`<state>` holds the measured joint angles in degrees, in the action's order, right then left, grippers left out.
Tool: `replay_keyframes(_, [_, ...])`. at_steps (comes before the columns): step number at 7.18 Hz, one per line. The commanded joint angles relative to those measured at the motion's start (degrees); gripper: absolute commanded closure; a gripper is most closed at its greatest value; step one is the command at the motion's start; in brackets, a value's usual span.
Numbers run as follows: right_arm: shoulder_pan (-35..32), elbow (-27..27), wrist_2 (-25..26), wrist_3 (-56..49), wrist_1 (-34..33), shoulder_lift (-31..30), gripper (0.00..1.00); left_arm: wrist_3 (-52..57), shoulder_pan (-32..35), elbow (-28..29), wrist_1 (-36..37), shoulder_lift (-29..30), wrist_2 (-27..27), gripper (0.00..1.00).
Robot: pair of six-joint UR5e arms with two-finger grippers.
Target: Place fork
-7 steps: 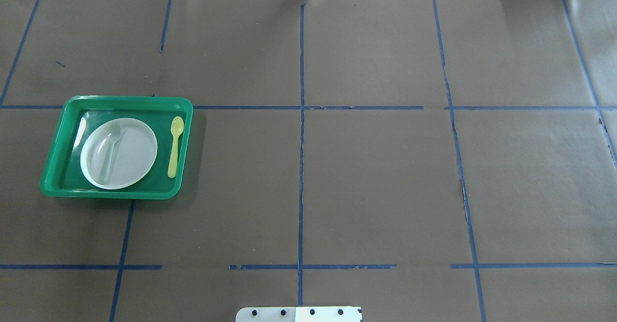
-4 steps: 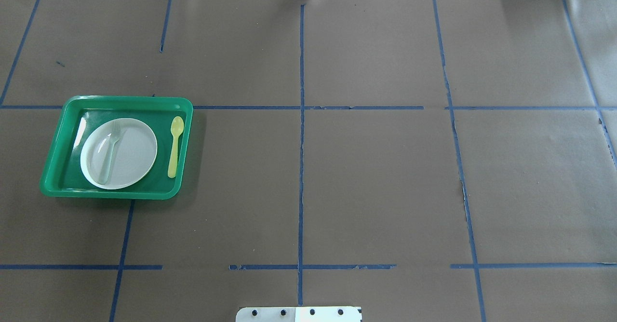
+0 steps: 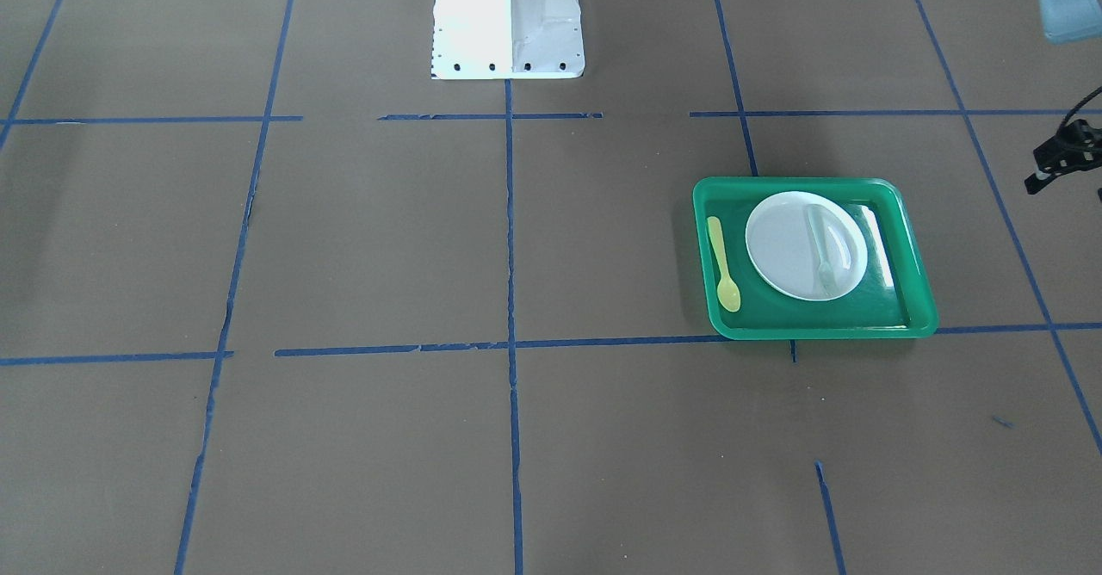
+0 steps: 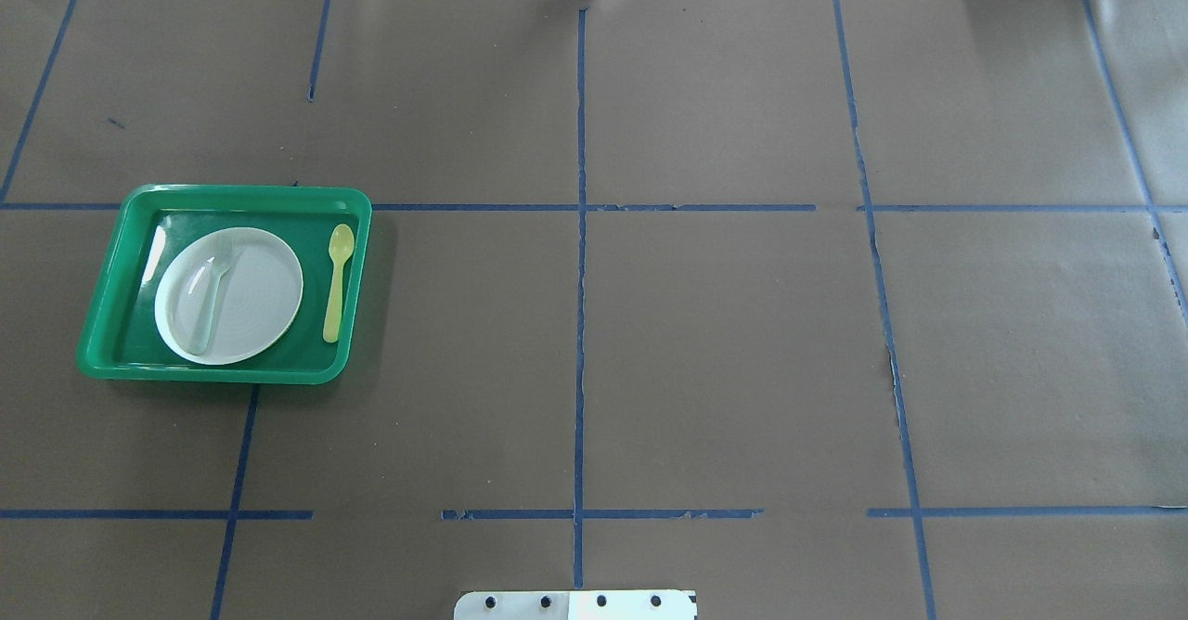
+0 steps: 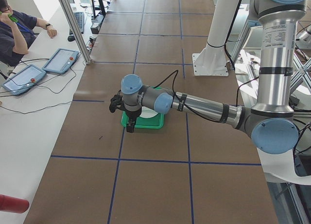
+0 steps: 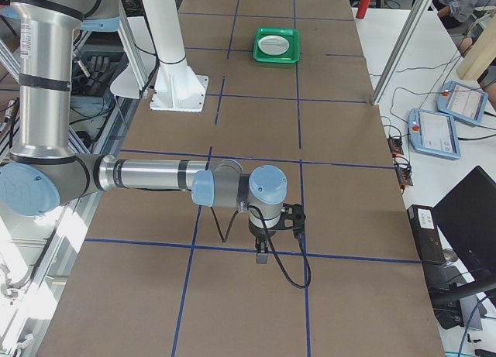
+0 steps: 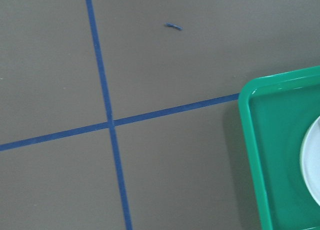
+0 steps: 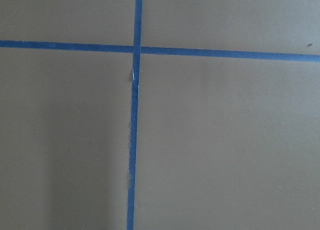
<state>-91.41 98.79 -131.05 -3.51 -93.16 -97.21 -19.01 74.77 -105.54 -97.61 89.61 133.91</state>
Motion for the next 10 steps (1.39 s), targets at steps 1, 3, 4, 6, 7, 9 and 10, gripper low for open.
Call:
replay_keyframes(1, [0.0,0.0,0.0,0.1,0.0,0.0,0.00,-17.1,-8.6,-2.0,-1.2,3.6,-2.8,0.00])
replay_keyframes(3, [0.0,0.0,0.0,0.0,0.0,0.0,0.00,-24.0,-15.4,1.7,-6.9,5.1,-5.1,0.00])
replay_keyframes(4, [0.0,0.0,0.0,0.0,0.0,0.0,0.00,-30.5,-19.4,4.5,-12.5,6.3,-7.9,0.00])
replay_keyframes(6, [0.0,0.0,0.0,0.1,0.0,0.0,0.00,-32.8,-23.1,9.1,-16.2,7.7,-10.7,0.00])
replay_keyframes(7, [0.0,0.0,0.0,0.1,0.0,0.0,0.00,-32.8,-23.7,10.0,-17.6,7.7,-10.7,0.03])
replay_keyframes(9, [0.0,0.0,0.0,0.1,0.0,0.0,0.00,-32.8,-26.0,12.4,-18.1,8.5,-10.7,0.05])
replay_keyframes(10, [0.0,0.0,0.0,0.0,0.0,0.0,0.00,-32.8,-26.3,13.3,-18.1,9.3,-10.7,0.05])
